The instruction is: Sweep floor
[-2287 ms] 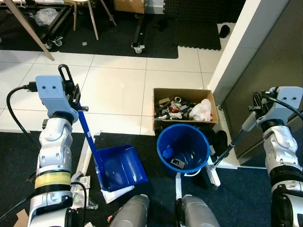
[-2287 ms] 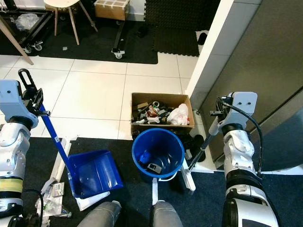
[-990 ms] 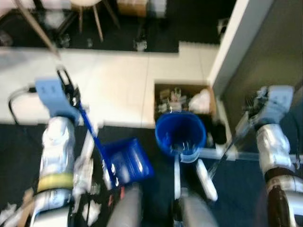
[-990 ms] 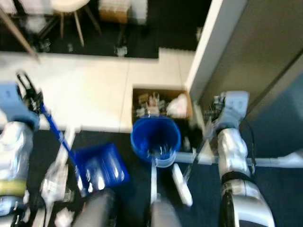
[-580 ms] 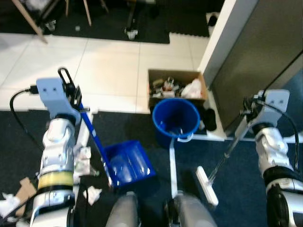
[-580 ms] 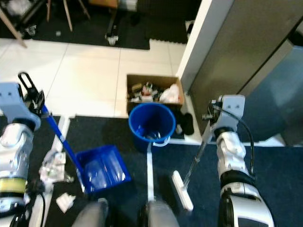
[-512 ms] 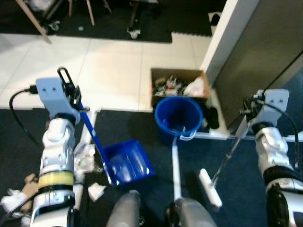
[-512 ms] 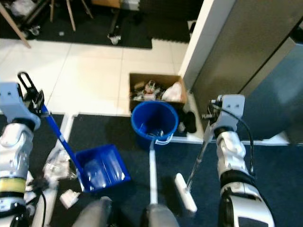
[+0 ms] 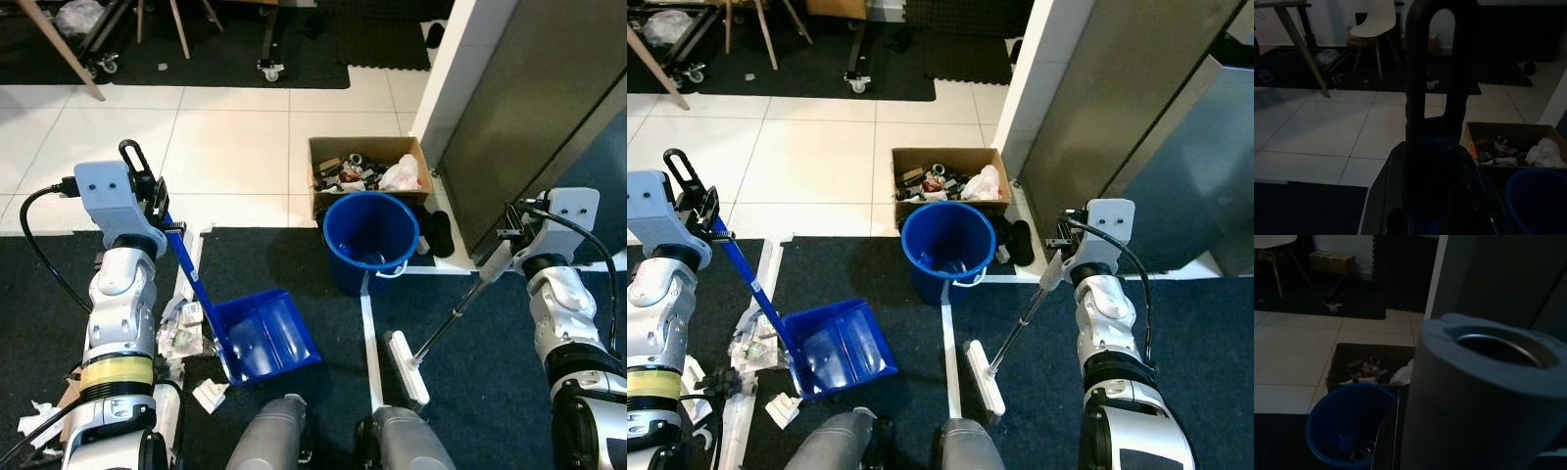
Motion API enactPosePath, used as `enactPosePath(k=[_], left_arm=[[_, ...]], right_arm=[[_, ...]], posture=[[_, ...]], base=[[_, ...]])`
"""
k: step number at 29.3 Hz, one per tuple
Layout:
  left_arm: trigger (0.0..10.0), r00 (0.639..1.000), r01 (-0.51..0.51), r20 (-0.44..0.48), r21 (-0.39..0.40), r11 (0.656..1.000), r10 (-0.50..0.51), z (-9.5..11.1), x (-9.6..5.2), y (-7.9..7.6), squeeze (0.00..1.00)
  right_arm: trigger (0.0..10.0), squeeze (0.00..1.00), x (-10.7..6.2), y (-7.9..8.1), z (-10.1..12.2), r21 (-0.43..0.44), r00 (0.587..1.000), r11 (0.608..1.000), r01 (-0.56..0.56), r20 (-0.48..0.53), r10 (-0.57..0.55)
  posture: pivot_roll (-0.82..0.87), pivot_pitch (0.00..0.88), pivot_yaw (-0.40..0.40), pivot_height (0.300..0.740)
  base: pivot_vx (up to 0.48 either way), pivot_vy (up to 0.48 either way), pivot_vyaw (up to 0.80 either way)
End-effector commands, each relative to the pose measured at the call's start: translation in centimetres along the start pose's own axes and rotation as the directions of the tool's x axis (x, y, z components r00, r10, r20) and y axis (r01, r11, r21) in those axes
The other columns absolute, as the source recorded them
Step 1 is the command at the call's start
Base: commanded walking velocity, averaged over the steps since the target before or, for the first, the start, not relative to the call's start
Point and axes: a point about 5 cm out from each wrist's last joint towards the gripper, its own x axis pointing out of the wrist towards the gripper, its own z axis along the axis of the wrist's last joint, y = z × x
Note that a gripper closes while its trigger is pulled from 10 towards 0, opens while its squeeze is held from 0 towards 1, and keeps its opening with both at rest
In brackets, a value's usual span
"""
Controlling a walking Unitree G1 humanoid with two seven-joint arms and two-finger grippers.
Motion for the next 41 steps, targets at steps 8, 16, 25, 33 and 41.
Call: enactPosePath(k=[8,16,25,33,41], left_arm=[[10.0,0.999,0.01,0.033,0.016,1.0,-0.01,0.7,0.33,-0.2,0.0],[10.0,1.0,0.008,0.029,0.02,1.0,-0.008,0.59,0.32,-0.22,0.0],[10.0,1.0,0.008,0.028,0.02,1.0,-0.009,0.56,0.33,-0.24,0.0],[10.0,1.0,0.005,0.027,0.024,1.0,-0.005,0.6,0.38,-0.18,0.0],[10.0,0.999,0.014,0.03,0.02,1.0,-0.015,0.76,0.35,-0.39,0.0]], right_arm=[[10.0,0.0,0.14,-0.17,0.45,-0.018,1.0,1.0,0.003,0.02,-0.003],[10.0,0.0,0.24,-0.26,0.52,-0.016,1.0,1.0,0.006,0.016,-0.006],[10.0,0.0,0.26,-0.29,0.51,-0.014,1.0,1.0,0.007,0.015,-0.007],[10.0,0.0,0.23,-0.28,0.45,-0.012,1.0,1.0,0.008,0.013,-0.008],[10.0,0.0,0.22,-0.26,0.43,-0.013,1.0,1.0,0.01,0.014,-0.01]], posture=[[0.03,0.0,-0.057,0.74],[0.03,0.0,-0.06,0.74],[0.04,0.0,-0.06,0.74],[0.04,0.0,-0.057,0.74],[0.04,0.0,-0.057,0.74]], base=[[0.0,0.0,0.43],[0.0,0.0,0.8],[0.0,0.0,0.79],[0.0,0.0,0.79],[0.0,0.0,0.79]])
